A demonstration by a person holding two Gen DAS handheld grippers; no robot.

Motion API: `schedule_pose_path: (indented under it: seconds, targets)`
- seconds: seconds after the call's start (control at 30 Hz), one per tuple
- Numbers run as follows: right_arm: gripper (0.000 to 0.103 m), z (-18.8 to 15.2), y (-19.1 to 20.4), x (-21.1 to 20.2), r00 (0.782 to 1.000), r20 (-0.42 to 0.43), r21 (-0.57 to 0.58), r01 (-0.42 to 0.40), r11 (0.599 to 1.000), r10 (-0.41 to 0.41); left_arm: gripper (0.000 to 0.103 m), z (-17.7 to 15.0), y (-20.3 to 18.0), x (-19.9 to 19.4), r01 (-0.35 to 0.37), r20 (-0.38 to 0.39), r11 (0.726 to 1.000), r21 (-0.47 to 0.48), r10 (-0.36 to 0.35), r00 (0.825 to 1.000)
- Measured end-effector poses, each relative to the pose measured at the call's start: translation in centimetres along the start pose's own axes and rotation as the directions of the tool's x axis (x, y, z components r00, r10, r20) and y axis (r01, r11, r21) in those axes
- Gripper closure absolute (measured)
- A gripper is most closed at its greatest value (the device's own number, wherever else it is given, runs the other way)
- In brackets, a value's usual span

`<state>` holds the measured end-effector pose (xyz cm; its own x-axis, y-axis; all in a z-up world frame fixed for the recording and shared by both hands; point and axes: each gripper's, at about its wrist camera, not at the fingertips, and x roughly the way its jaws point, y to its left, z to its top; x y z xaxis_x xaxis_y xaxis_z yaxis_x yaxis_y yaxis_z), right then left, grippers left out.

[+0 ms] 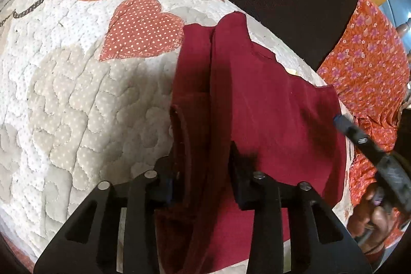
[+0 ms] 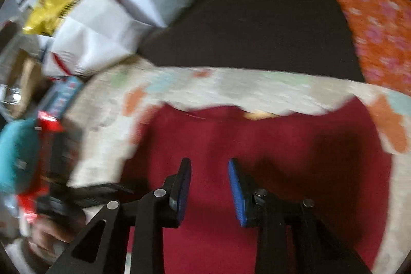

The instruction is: Fold small clothes

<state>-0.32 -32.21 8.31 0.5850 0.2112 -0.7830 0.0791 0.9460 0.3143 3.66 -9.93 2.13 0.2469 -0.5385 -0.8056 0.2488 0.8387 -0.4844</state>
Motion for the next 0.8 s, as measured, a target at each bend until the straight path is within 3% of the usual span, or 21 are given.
schedule_pose_path:
  seconds: [0.1,0.17,0.2,0.3,0.37,0.43,0.5,0.53,0.6,0.73,0.8]
  targets:
    - [0.082,-0.4,-1.8,2.6,0.998,-0.06,0.063,0.014,0.998,-0.01,0.079,-0.3,-1.0,-0.4,-0.017,0.002,1.0,0.021,0.017,1.0]
    - [0.083,-0.8,-2.1,5.2,0.992,-0.108,0.017,0.065,0.998,-0.062,0.082,-0.4,-1.5,-0.8,-0.006,-0.001,1.0,0.025,0.006,1.0]
    - [0.083,-0.9,-1.9,5.6,0.993,-0.084,-0.021,0.078,0.997,-0.08,0.082,-0.4,-1.7,-1.0,0.004,-0.001,1.0,0.024,-0.004,1.0]
    - [0.083,-0.6,-1.1,4.3,0.989,-0.107,-0.059,0.096,0.994,-0.102,0.084,-0.5,-2.1,-1.8,0.022,0.003,0.999,0.031,-0.022,1.0]
    - [0.083,-1.2,-0.7,1.7,0.994,-0.086,-0.086,0.057,0.995,-0.065,0.084,-0.4,-2.1,-2.0,0.028,0.001,0.999,0.022,-0.028,1.0]
    - [0.083,-3.0,-0.3,-0.7,0.996,-0.078,-0.135,0.028,0.991,-0.039,0.085,-0.4,-2.0,-2.3,0.036,-0.001,0.999,0.012,-0.036,0.999]
    - [0.083,-5.2,-0.7,-0.4,0.99,-0.122,-0.149,0.047,0.988,-0.065,0.085,-0.4,-2.3,-2.6,0.038,0.001,0.999,0.01,-0.038,0.999]
    - [0.083,-6.5,-1.3,0.7,0.985,-0.157,-0.137,0.044,0.99,-0.066,0.085,-0.4,-2.7,-2.6,0.041,0.002,0.999,0.008,-0.041,0.999]
    - [0.083,-7.6,-2.4,0.4,0.998,-0.062,-0.09,0.006,0.996,-0.012,0.086,-0.4,-3.6,-2.7,0.055,0.005,0.999,0.002,-0.055,0.998]
    - [0.083,-7.4,-4.9,-1.8,0.994,-0.042,0.082,-0.101,0.992,0.105,0.086,-0.4,-6.6,-3.4,0.062,0.016,0.998,0.026,-0.062,0.998]
    - [0.083,-7.8,-5.6,-3.0,0.994,-0.026,0.091,-0.1,0.991,0.102,0.086,-0.5,-8.4,-3.8,0.077,0.017,0.996,0.049,-0.078,0.997]
